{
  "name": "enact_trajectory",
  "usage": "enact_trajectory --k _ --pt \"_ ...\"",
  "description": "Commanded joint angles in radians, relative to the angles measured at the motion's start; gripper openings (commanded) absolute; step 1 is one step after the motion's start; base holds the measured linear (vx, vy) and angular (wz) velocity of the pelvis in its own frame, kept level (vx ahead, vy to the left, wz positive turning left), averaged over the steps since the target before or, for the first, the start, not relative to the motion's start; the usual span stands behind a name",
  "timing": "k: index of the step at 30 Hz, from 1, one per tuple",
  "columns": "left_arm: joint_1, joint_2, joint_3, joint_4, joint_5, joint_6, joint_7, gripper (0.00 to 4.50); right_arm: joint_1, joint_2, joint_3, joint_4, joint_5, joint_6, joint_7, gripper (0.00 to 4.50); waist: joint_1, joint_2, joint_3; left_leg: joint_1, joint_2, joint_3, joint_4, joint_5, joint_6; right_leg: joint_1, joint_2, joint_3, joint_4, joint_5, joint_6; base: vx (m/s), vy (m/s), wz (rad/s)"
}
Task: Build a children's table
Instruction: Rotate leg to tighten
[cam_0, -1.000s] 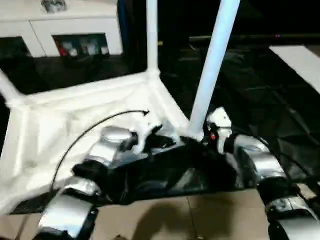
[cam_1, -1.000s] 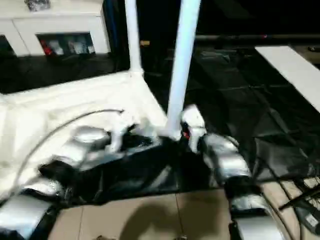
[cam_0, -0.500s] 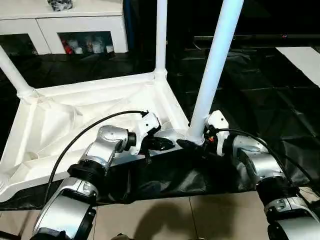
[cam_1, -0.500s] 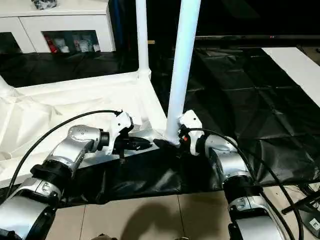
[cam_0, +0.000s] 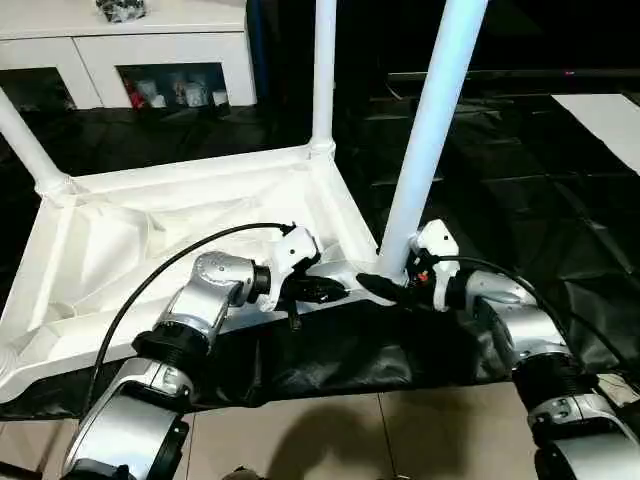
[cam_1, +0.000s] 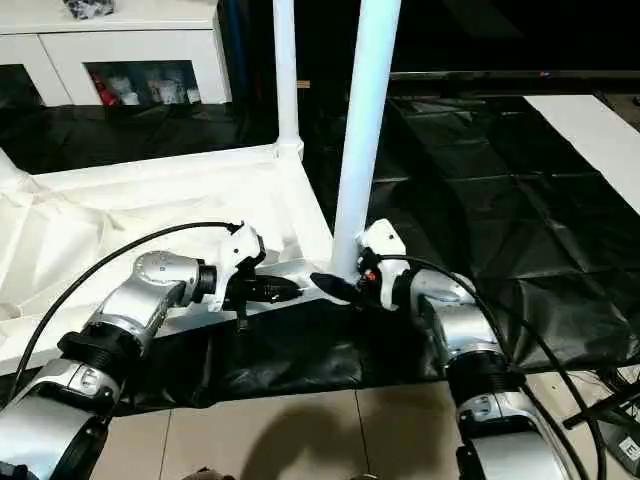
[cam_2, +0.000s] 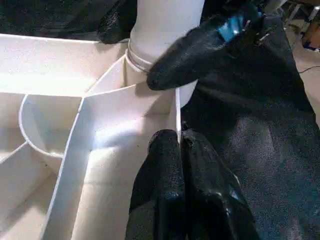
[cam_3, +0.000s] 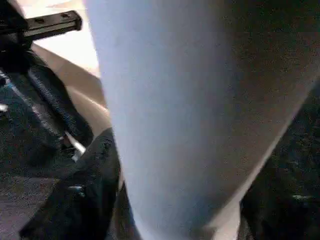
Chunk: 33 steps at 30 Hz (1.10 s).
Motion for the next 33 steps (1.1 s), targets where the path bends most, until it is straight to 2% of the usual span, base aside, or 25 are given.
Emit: enact_trajectory --k 1,3,4,7,9,12,14,16,19,22,23,25,27,31,33 --pt "-0.005 -0.019 -0.009 -0.036 -0.018 -0.003 0.003 0.0 0.009 0.036 0.043 0.012 -0.016 0.013 -0.004 3.02 0.001 -0.01 -0.063 0.005 0.022 0.001 -0.058 -0.188 0.072 0.062 -0.054 0.05 -0.075 -0.163 -0.235 0.0 0.0 0.0" --pt "-0.004 -0.018 -0.009 -0.038 -0.017 -0.003 0.003 0.0 0.011 0.037 0.043 0.01 -0.016 0.014 -0.004 2.83 0.0 -0.011 -0.063 0.004 0.022 0.0 -0.057 -0.186 0.071 0.063 -0.055 0.05 -0.076 -0.172 -0.228 0.0 0.0 0.0" --pt "-0.003 -0.017 -0.009 -0.038 -0.016 -0.001 0.007 0.0 0.013 0.039 0.041 0.009 -0.015 0.018 -0.01 2.83 0.0 -0.008 -0.063 0.004 0.023 -0.001 -0.058 -0.178 0.071 0.063 -0.055 0.05 -0.075 -0.167 -0.23 0.0 0.0 0.0" --pt "-0.002 -0.015 -0.008 -0.04 -0.013 0.001 0.015 0.0 0.014 0.043 0.037 0.009 -0.011 0.024 -0.021 2.69 -0.002 -0.008 -0.064 0.004 0.023 0.0 -0.057 -0.173 0.074 0.063 -0.054 0.05 -0.073 -0.144 -0.238 0.0 0.0 0.0" --pt "-0.009 -0.026 -0.005 -0.027 -0.001 0.005 0.062 0.0 0.013 0.065 0.024 0.017 -0.015 0.036 -0.09 2.68 -0.005 -0.008 -0.063 0.004 0.023 -0.001 -0.058 -0.171 0.073 0.062 -0.054 0.051 -0.072 -0.14 -0.24 0.0 0.0 0.0" --pt "-0.04 -0.072 0.011 0.02 0.019 0.016 0.193 0.0 -0.004 0.122 -0.009 0.061 -0.026 0.059 -0.255 2.67 -0.01 -0.009 -0.061 0.007 0.021 -0.002 -0.061 -0.195 0.055 0.06 -0.055 0.05 -0.078 -0.19 -0.229 0.0 0.0 0.0" --pt "-0.073 -0.122 0.025 0.07 0.035 0.024 0.316 0.0 -0.032 0.169 -0.033 0.118 -0.039 0.064 -0.398 2.67 -0.015 -0.005 -0.057 0.014 0.02 -0.003 -0.065 -0.243 0.026 0.054 -0.056 0.051 -0.09 -0.279 -0.207 0.0 0.0 0.0" --pt "-0.088 -0.146 0.028 0.091 0.043 0.022 0.368 0.0 -0.048 0.186 -0.037 0.149 -0.054 0.056 -0.467 2.66 -0.016 -0.003 -0.057 0.015 0.021 -0.005 -0.066 -0.255 0.016 0.053 -0.055 0.052 -0.091 -0.291 -0.2 0.0 0.0 0.0" --pt "-0.124 -0.202 0.029 0.134 0.05 0.01 0.46 0.0 -0.098 0.233 -0.049 0.217 -0.067 0.036 -0.583 2.66 -0.019 -0.002 -0.061 0.01 0.018 -0.005 -0.064 -0.242 0.017 0.055 -0.054 0.053 -0.087 -0.243 -0.198 0.0 0.0 0.0" --pt "-0.126 -0.212 0.017 0.131 0.054 -0.005 0.45 0.0 -0.105 0.252 -0.043 0.214 -0.061 0.012 -0.561 2.66 -0.016 -0.006 -0.063 0.006 0.015 -0.003 -0.06 -0.22 0.036 0.061 -0.055 0.052 -0.085 -0.204 -0.204 0.0 0.0 0.0" --pt "-0.123 -0.214 0.01 0.126 0.054 -0.016 0.433 0.0 -0.104 0.257 -0.033 0.204 -0.061 -0.005 -0.534 3.19 -0.014 -0.007 -0.065 0.005 0.015 -0.002 -0.058 -0.202 0.049 0.063 -0.056 0.052 -0.082 -0.179 -0.208 0.0 0.0 0.0" --pt "-0.108 -0.211 -0.002 0.107 0.051 -0.036 0.368 0.0 -0.099 0.264 -0.032 0.181 -0.042 -0.028 -0.465 3.32 -0.012 -0.008 -0.067 0.002 0.015 -0.002 -0.056 -0.163 0.073 0.065 -0.055 0.051 -0.075 -0.117 -0.224 0.0 0.0 0.0" --pt "-0.097 -0.2 -0.008 0.095 0.049 -0.049 0.333 0.0 -0.097 0.254 -0.033 0.174 -0.036 -0.036 -0.437 3.5 -0.012 -0.009 -0.067 0.001 0.016 -0.002 -0.055 -0.154 0.086 0.066 -0.055 0.05 -0.073 -0.099 -0.233 0.0 0.0 0.0" --pt "-0.068 -0.158 -0.012 0.064 0.024 -0.06 0.232 0.0 -0.088 0.185 -0.011 0.157 -0.029 -0.085 -0.318 3.84 -0.015 -0.009 -0.065 0.0 0.017 -0.002 -0.055 -0.174 0.095 0.068 -0.056 0.049 -0.075 -0.125 -0.242 0.0 0.0 0.0" --pt "-0.06 -0.143 -0.013 0.055 0.017 -0.07 0.2 0.0 -0.076 0.16 0.003 0.137 -0.018 -0.083 -0.246 3.84 -0.016 -0.008 -0.064 0.001 0.018 -0.001 -0.056 -0.185 0.1 0.068 -0.055 0.048 -0.077 -0.14 -0.243 0.0 0.0 0.0"
